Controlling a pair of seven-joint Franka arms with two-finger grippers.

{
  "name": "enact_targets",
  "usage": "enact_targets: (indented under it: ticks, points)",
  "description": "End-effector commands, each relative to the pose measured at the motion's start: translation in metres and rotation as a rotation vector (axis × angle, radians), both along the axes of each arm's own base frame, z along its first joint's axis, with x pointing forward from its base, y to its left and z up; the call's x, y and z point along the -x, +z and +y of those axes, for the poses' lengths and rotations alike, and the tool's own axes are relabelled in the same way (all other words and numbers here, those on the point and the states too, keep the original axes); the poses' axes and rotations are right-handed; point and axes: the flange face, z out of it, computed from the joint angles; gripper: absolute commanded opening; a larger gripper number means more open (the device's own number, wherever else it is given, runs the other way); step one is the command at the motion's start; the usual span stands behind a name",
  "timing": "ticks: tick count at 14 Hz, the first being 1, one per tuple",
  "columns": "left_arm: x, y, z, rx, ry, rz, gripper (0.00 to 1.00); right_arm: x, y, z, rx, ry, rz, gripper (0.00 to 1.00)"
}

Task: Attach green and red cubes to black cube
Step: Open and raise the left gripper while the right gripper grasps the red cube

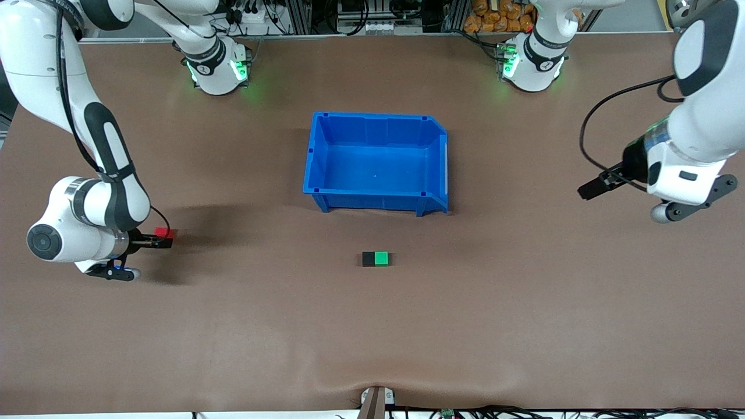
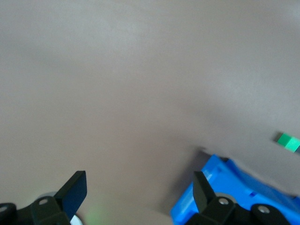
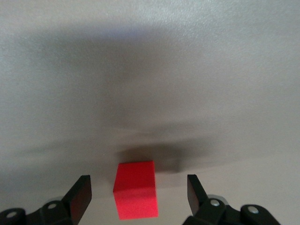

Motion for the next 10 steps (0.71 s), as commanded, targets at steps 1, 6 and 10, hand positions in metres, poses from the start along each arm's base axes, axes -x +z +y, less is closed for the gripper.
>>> enact_targets:
  ticks: [1,6,10]
  points:
    - [0.015,0.007,0.024,-0.010,-0.153,0.006,1.00,-0.001,-0.005,0.001,-0.017,0.006,0.000,0.82]
    - [0.027,0.020,0.055,0.001,-0.373,-0.002,1.00,-0.001,-0.007,0.006,-0.015,-0.001,0.003,0.57]
    - [0.031,0.031,0.060,0.005,-0.482,-0.017,1.00,0.000,-0.009,0.006,-0.016,-0.001,0.009,0.33]
